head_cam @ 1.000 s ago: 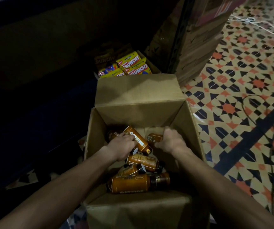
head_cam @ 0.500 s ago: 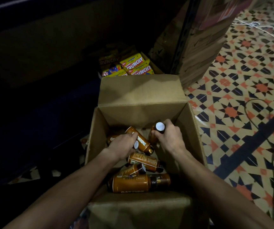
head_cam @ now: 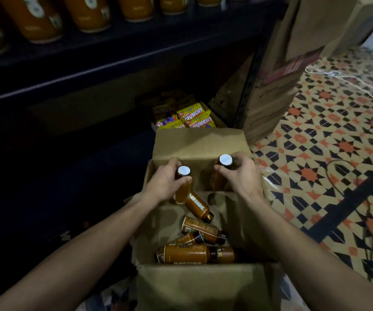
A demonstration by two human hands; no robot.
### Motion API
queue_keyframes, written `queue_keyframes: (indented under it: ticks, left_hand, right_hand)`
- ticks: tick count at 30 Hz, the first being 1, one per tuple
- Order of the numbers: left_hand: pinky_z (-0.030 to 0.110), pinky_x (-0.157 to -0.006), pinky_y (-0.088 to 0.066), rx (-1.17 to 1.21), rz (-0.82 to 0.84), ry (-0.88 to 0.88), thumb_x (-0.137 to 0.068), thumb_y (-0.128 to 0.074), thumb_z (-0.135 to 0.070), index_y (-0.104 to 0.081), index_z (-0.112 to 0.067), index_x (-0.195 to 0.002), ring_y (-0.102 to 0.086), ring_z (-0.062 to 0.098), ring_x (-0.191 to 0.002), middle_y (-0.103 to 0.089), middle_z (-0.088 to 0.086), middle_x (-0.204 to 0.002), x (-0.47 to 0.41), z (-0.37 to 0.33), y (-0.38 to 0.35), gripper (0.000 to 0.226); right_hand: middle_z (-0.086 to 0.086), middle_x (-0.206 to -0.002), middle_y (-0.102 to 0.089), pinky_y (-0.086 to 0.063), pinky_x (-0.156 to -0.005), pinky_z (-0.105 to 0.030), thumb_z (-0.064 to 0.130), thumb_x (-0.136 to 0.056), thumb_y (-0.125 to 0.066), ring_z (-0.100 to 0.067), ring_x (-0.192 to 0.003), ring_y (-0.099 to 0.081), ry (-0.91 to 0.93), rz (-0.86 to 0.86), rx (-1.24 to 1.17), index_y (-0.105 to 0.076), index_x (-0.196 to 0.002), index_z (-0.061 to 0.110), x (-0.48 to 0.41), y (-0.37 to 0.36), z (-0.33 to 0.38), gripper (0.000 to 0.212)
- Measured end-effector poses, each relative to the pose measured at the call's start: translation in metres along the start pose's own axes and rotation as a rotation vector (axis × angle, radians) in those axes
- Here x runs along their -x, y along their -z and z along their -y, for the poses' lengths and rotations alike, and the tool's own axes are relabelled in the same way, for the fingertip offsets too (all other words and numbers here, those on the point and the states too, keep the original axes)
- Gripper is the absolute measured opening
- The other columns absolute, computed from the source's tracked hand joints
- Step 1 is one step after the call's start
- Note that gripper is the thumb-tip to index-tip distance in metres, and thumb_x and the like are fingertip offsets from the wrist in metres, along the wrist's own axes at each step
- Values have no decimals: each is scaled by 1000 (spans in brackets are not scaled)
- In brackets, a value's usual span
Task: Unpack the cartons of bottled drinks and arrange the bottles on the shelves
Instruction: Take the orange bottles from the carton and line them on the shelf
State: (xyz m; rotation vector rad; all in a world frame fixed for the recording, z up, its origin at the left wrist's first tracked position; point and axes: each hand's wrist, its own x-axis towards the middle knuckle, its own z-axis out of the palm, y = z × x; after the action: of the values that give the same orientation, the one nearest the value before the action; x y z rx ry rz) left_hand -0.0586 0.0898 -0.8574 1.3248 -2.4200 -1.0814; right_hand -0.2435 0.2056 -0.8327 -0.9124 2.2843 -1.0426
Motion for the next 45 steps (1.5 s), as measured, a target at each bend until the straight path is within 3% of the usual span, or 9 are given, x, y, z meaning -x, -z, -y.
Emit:
queue_keyframes:
  ticks: [2,8,14,19,26,31,34,39,45]
  left_hand:
    - [39,-90,-54,16,-36,-29,-87,-73,-40,-54,-19,-113,-64,16,-101,-68,0,-113,2,-10,23,38]
    - [28,-87,-54,51,-172,-84,-86,-72,-44,-54,-20,-119,-62,10,-103,-64,-5,-115,21,-46,88,44]
    - [34,-83,-56,33,-306,-110,-84,-71,-51,-57,-22,-109,-63,9,-94,-66,-4,-104,58,-78,155,41]
    - [26,-77,-53,-26,-435,-152,-86,-68,-53,-56,-24,-108,-59,3,-89,-63,-10,-98,96,-109,204,38]
    - [15,-62,-42,-19,-623,-176,-90,-62,-54,-52,-26,-112,-52,-3,-81,-52,-20,-92,147,-138,268,37]
    - [21,-63,-46,-58,-740,-175,-90,-58,-59,-55,-26,-113,-56,-1,-83,-61,-11,-99,182,-156,326,40]
    - [21,-61,-44,-72,-806,-161,-90,-56,-61,-57,-26,-114,-55,-1,-83,-59,-11,-98,199,-168,363,43]
    - [25,-71,-48,-37,-955,-173,-90,-55,-61,-55,-19,-127,-59,12,-98,-59,-4,-110,216,-177,415,56]
    - [41,-80,-59,81,-1087,-134,-89,-59,-60,-54,-16,-126,-65,16,-83,-62,3,-106,217,-183,473,58]
  right_hand:
    - [0,-111,-72,-44,-76,-17,36,-81,-84,-11,-99,-62,62,-53,-19,-69,-119,14,4,11,19,46]
    - [-1,-123,-71,-52,-94,-31,38,-82,-83,-15,-114,-63,192,-76,-143,-70,-126,18,17,40,76,51]
    - [7,-117,-73,-51,-84,-18,42,-81,-82,-4,-106,-62,362,-74,-248,-73,-123,24,33,64,137,46]
    - [7,-124,-71,-53,-101,-35,49,-78,-82,-6,-117,-61,464,-38,-295,-70,-129,24,51,73,187,57]
    - [5,-118,-72,-56,-95,-38,55,-76,-81,-11,-111,-65,539,36,-369,-69,-129,24,77,84,256,63]
    - [11,-97,-74,-53,-73,-21,42,-80,-82,-4,-92,-69,609,109,-493,-73,-97,28,98,102,316,24]
    - [10,-95,-75,-54,-76,-22,41,-80,-82,-4,-91,-70,636,134,-552,-73,-91,29,106,110,353,19]
    - [0,-98,-76,-57,-79,-32,48,-76,-84,-16,-94,-71,622,168,-630,-76,-106,14,105,115,413,46]
    - [-7,-106,-73,-60,-66,-27,41,-77,-86,-17,-91,-72,603,202,-730,-66,-121,7,96,109,470,59]
